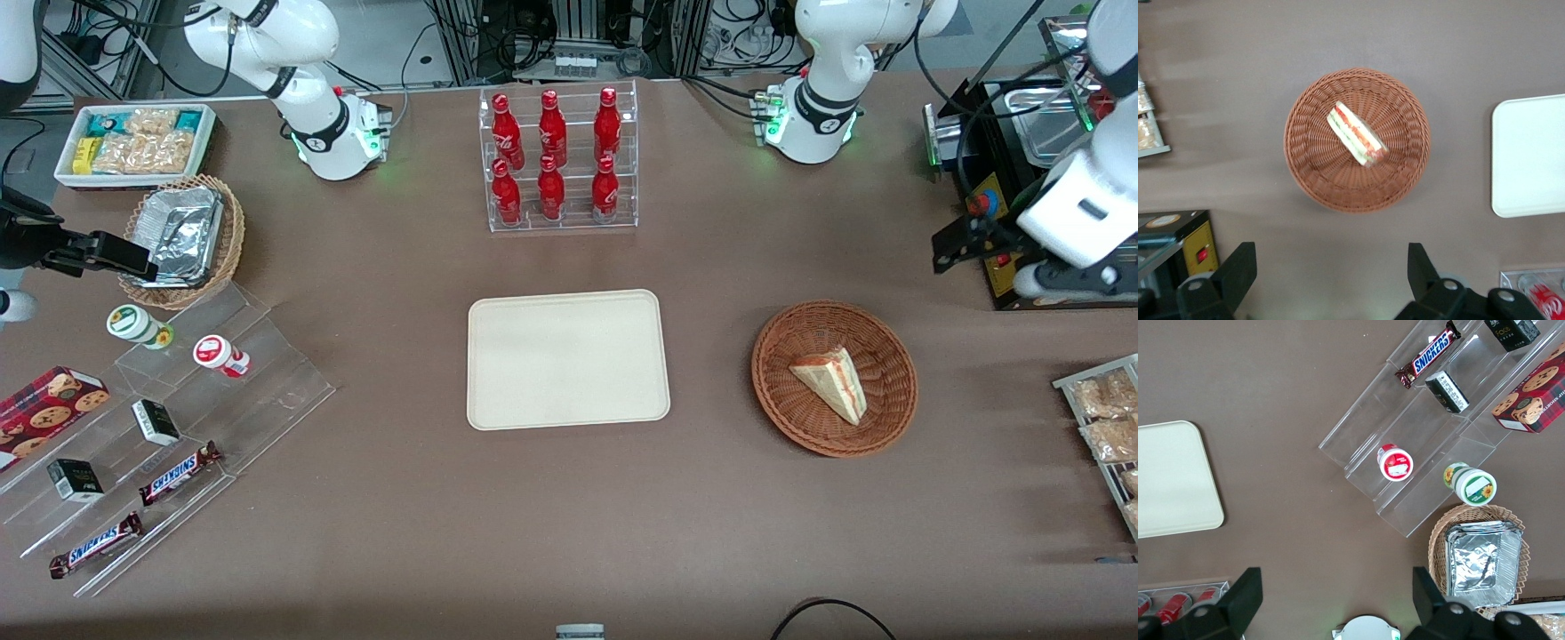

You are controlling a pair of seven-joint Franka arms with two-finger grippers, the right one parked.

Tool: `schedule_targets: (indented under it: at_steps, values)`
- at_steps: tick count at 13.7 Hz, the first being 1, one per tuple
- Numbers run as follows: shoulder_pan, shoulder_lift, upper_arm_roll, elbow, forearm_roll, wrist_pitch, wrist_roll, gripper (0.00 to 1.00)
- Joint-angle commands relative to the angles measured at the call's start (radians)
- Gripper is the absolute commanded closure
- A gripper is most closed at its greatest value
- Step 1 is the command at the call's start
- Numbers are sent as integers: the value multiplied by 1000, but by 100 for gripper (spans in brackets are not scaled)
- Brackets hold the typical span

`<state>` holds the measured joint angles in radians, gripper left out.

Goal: Place sandwich from basket to tray
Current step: 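Lower the open left gripper over the sandwich in the wicker basket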

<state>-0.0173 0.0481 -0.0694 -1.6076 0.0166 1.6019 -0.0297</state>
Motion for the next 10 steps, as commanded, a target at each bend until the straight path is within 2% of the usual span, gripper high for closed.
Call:
schedule_targets:
  at_steps: [1, 4, 10]
  values:
    - [-9, -1, 6, -116, 5, 128, -67, 0]
    - [-9, 15, 6, -253, 6, 287, -110, 0]
    - [-12, 47, 6, -510, -1, 669, -409, 0]
